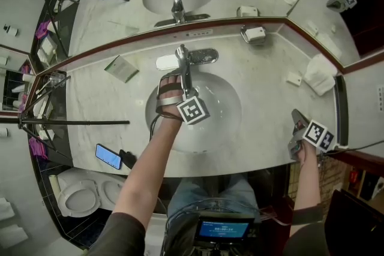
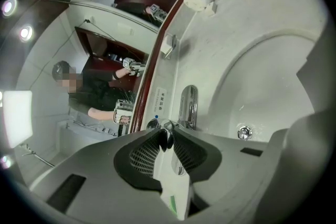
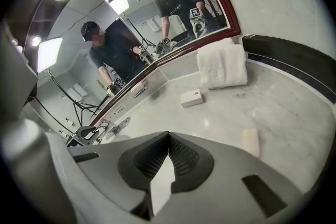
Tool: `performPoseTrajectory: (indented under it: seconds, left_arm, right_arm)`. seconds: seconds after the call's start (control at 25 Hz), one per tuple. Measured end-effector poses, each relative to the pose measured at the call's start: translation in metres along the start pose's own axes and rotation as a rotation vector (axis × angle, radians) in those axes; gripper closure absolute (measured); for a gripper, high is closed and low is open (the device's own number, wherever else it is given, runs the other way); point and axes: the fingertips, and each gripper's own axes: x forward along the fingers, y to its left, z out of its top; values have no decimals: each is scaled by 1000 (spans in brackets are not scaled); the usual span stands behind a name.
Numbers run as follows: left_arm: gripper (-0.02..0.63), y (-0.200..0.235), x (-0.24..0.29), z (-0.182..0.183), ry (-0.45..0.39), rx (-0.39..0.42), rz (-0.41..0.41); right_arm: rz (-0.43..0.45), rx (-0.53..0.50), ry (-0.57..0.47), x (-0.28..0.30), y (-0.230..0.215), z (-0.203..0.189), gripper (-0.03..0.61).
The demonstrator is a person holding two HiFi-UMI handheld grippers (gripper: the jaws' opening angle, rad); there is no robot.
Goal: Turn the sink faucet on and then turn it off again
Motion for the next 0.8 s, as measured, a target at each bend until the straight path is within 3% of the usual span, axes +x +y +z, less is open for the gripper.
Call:
performPoseTrajectory:
  seconds: [0.24, 0.48, 0.64, 0.8]
  left_arm:
    - [535, 0, -14, 0, 0, -11, -30]
    - [588, 8, -39, 3, 6, -73, -58]
    - [614, 20, -58, 4, 18, -220, -107]
    - [614, 39, -79, 9, 20, -485, -197]
  right_arm:
    - [9, -18, -7, -9, 0, 7, 572]
    - [33, -18, -6, -13, 5, 7, 572]
    - [46, -34, 9, -14, 10, 5, 572]
    - [57, -52, 25, -14, 15, 1, 572]
